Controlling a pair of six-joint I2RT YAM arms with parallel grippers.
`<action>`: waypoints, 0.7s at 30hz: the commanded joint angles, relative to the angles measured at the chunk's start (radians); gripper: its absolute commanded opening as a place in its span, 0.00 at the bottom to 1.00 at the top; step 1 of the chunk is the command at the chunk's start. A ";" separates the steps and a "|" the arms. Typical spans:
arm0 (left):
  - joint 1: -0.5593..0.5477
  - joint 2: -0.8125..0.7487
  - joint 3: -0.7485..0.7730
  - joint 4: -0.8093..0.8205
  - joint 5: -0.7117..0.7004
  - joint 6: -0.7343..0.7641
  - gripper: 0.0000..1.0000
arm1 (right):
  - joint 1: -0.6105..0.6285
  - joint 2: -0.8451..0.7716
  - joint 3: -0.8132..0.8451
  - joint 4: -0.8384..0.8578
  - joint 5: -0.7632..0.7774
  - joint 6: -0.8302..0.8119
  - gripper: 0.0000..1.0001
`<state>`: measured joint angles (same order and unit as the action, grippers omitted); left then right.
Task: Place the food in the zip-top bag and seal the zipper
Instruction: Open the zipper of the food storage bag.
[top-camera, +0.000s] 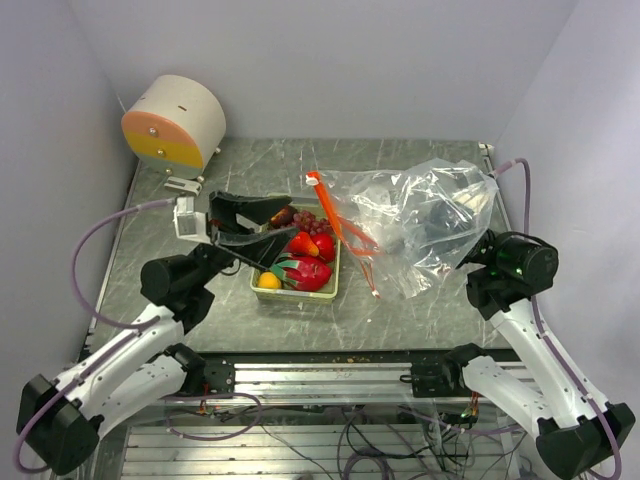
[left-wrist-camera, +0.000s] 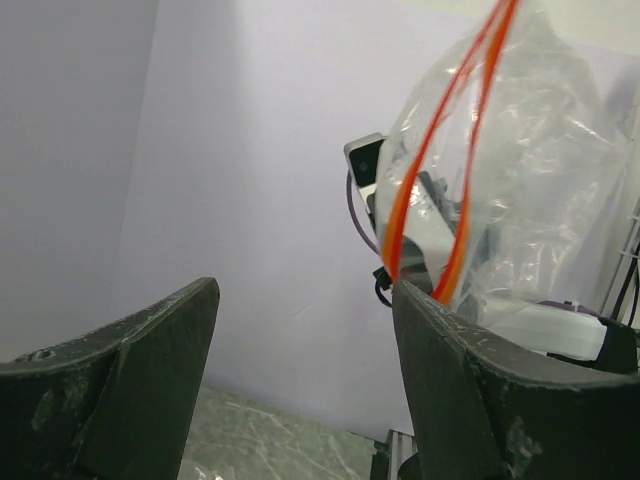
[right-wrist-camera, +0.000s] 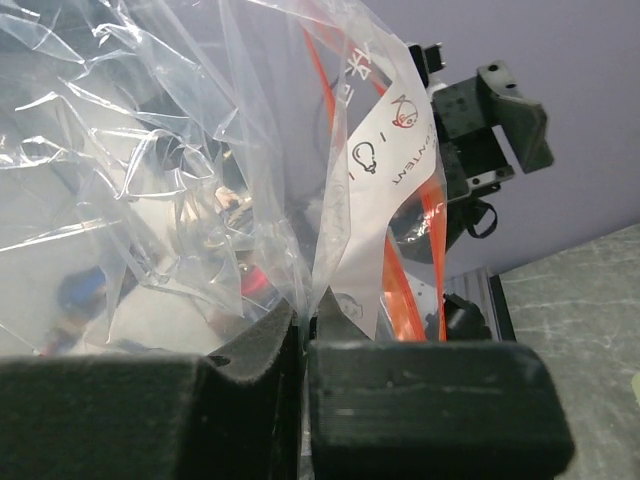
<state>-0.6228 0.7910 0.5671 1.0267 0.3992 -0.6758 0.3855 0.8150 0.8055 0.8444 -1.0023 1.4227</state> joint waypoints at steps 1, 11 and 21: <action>-0.014 0.068 0.060 0.132 0.030 -0.032 0.81 | -0.001 0.009 -0.003 0.058 0.001 0.020 0.00; -0.201 0.188 0.187 -0.058 -0.076 0.197 0.82 | 0.002 0.072 -0.021 0.100 0.007 0.026 0.00; -0.273 0.304 0.223 -0.070 -0.133 0.257 0.80 | 0.010 0.070 -0.028 0.127 -0.006 0.047 0.00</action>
<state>-0.8856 1.0702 0.7658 0.9291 0.2882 -0.4549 0.3908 0.8997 0.7776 0.9344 -1.0004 1.4624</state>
